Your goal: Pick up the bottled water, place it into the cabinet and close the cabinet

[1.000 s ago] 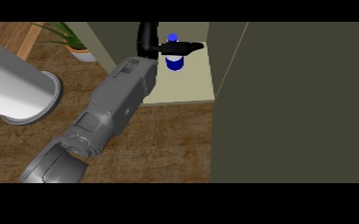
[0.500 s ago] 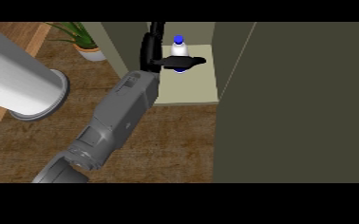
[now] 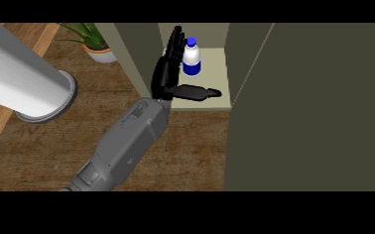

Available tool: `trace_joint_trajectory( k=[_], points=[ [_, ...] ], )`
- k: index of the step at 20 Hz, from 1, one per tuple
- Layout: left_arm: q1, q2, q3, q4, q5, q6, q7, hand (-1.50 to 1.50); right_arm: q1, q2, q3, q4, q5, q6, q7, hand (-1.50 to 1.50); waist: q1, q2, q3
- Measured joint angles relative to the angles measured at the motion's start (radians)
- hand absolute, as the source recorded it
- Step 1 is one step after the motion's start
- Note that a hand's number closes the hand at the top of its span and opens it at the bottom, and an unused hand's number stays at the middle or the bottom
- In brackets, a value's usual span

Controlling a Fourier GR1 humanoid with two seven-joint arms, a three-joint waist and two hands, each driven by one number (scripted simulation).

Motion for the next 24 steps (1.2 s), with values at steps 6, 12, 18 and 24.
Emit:
trace_joint_trajectory(
  k=[6, 12, 18, 24],
  points=[
    [0.185, 0.012, -0.08, -0.267, -0.019, -0.02, 0.033, -1.5, -0.001, -0.002, 0.007, -0.004, 0.014, -0.016, 0.007, -1.5, 0.014, -0.002, 0.0],
    [0.373, 0.078, -0.151, -0.536, -0.032, -0.027, 0.097, 1.5, -0.006, -0.039, 0.028, -0.013, 0.05, 0.01, 0.001, -1.5, 0.018, -0.002, 0.0],
    [0.55, 0.176, -0.193, -0.738, -0.031, -0.04, 0.143, 1.5, 0.019, -0.133, 0.064, -0.034, 0.102, 0.095, -0.016, 1.5, 0.016, -0.002, -0.001],
    [0.687, 0.27, -0.167, -0.899, -0.024, -0.029, 0.154, -1.5, 0.017, -0.216, 0.133, -0.04, 0.125, 0.176, -0.033, 1.5, 0.012, -0.003, -0.001]
  ],
)
